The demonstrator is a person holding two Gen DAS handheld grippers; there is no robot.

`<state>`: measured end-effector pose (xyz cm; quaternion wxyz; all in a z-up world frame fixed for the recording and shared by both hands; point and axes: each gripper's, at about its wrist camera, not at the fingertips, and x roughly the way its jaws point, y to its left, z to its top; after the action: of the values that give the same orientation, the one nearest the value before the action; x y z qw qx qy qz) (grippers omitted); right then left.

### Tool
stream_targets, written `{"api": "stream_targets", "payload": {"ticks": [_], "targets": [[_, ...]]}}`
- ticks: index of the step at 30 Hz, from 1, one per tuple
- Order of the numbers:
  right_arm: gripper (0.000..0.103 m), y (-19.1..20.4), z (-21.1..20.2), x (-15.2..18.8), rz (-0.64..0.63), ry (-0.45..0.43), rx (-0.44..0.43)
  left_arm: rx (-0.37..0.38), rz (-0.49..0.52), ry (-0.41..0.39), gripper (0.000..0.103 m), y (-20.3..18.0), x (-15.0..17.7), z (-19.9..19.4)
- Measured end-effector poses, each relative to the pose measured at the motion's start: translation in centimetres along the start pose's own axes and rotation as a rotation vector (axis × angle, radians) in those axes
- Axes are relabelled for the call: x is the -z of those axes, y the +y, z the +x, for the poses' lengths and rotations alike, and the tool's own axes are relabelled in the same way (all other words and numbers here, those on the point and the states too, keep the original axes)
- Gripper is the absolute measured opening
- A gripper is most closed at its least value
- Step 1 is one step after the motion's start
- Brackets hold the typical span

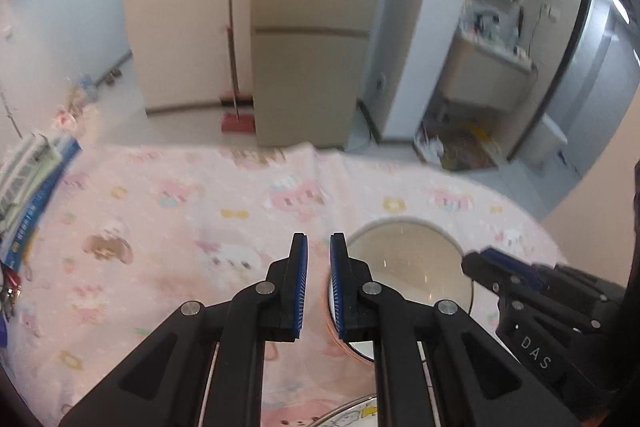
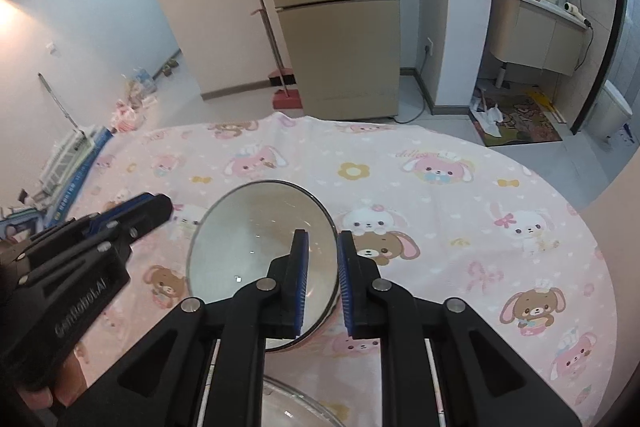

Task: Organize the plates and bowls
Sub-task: 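Lower the white bowl into the nested pink bowls and open both grippers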

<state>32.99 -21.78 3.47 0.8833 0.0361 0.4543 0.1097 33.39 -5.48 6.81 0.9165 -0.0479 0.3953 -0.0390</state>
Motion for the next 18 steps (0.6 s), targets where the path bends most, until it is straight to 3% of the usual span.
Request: {"api": "stream_targets", "payload": {"ticks": [1, 2, 3, 5, 7, 11, 13, 18], "targets": [[0.015, 0.1, -0.4, 0.0, 0.000, -0.008, -0.008, 0.012, -0.023, -0.030, 0.022, 0.5, -0.2, -1.0], [0.016, 0.2, -1.0, -0.1, -0.004, -0.024, -0.009, 0.023, -0.042, -0.050, 0.039, 0.9, -0.3, -1.7], [0.020, 0.3, -1.6, -0.1, -0.010, -0.040, -0.005, 0.034, -0.059, -0.073, 0.067, 1.3, -0.5, -2.4], [0.031, 0.7, -2.6, -0.1, -0.022, -0.075, 0.008, 0.049, -0.087, -0.147, 0.086, 1.7, -0.6, -4.0], [0.044, 0.9, -3.5, -0.2, -0.035, -0.108, 0.007, 0.039, -0.095, -0.204, 0.086, 2.0, -0.7, -5.4], [0.059, 1.0, -4.9, -0.3, -0.041, -0.159, 0.028, 0.041, -0.069, -0.227, 0.086, 2.0, -1.1, -6.8], [0.074, 0.6, -6.0, -0.2, -0.033, -0.206, 0.041, 0.019, -0.073, -0.273, 0.086, 2.1, -1.1, -8.2], [0.085, 0.0, -9.2, -0.2, 0.003, -0.326, 0.042, 0.017, -0.051, -0.418, 0.088, 1.7, -0.3, -12.9]]}}
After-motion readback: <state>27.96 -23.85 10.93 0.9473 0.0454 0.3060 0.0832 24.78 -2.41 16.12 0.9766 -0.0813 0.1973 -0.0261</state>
